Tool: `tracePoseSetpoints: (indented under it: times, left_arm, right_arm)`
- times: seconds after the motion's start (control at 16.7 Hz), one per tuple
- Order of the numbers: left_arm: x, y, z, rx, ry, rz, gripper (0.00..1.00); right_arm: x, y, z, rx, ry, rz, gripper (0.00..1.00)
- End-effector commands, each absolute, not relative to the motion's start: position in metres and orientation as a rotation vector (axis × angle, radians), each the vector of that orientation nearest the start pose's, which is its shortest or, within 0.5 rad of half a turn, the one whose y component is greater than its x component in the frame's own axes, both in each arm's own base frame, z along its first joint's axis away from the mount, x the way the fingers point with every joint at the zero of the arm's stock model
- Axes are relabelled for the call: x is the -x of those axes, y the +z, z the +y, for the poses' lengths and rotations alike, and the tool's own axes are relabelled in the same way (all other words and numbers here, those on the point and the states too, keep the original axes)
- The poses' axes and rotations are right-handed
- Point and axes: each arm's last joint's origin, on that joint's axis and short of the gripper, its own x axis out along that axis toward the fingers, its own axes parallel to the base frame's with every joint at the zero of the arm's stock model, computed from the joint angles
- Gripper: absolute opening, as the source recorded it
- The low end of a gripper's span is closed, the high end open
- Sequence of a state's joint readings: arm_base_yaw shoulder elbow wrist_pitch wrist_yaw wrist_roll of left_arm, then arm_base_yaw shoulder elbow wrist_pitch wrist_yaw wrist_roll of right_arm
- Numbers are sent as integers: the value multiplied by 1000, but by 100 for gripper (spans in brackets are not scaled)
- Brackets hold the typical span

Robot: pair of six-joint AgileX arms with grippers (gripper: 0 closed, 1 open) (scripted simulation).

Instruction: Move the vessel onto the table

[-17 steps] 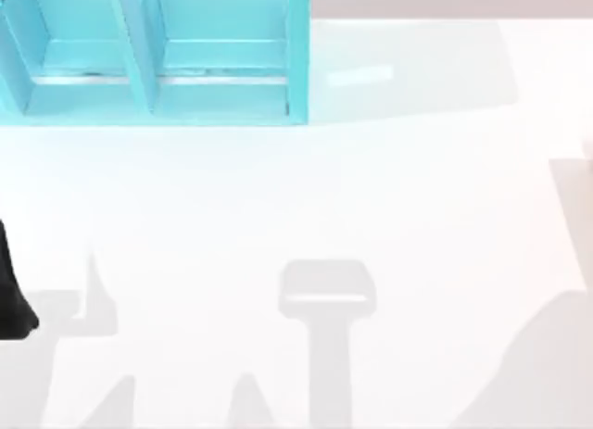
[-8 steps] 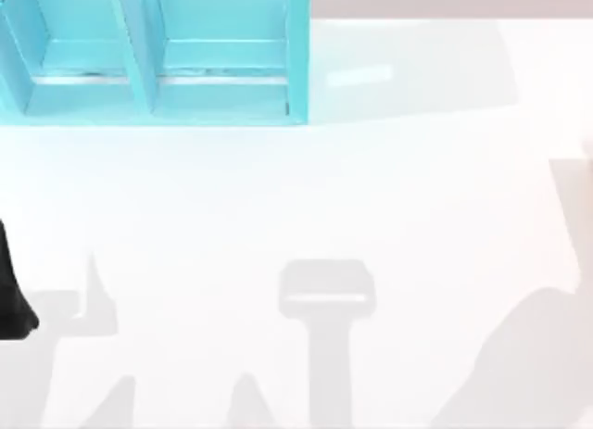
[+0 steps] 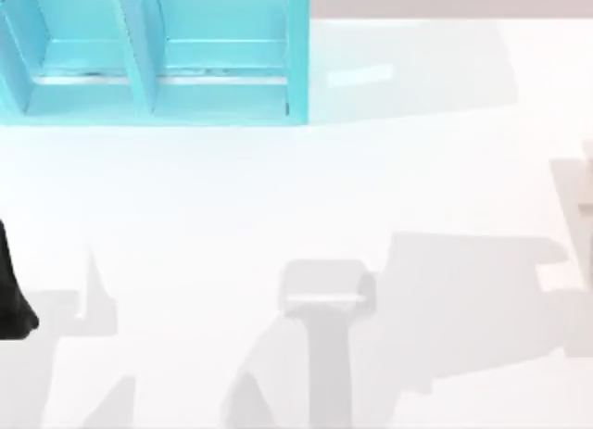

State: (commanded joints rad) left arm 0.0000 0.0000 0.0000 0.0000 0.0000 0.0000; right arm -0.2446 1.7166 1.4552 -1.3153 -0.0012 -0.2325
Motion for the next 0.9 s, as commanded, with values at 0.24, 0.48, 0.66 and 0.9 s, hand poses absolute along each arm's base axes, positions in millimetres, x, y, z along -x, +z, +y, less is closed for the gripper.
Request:
tracePoseSetpoints:
  times: [0.24,0.48,0.66,0.9]
  left_arm:
    - [-106,160,-1,0,0,0,100]
    - [-106,160,-1,0,0,0,100]
    - [-106,160,-1,0,0,0,100]
    - [-106,160,-1,0,0,0,100]
  right_arm:
    - [-307,258,-72,-16,-7,1578,0]
    - [-321,262,-53,-5,-13,1573,0]
    - [-346,267,-1,12,-18,1570,0]
    - [-358,267,127,39,-18,1584,0]
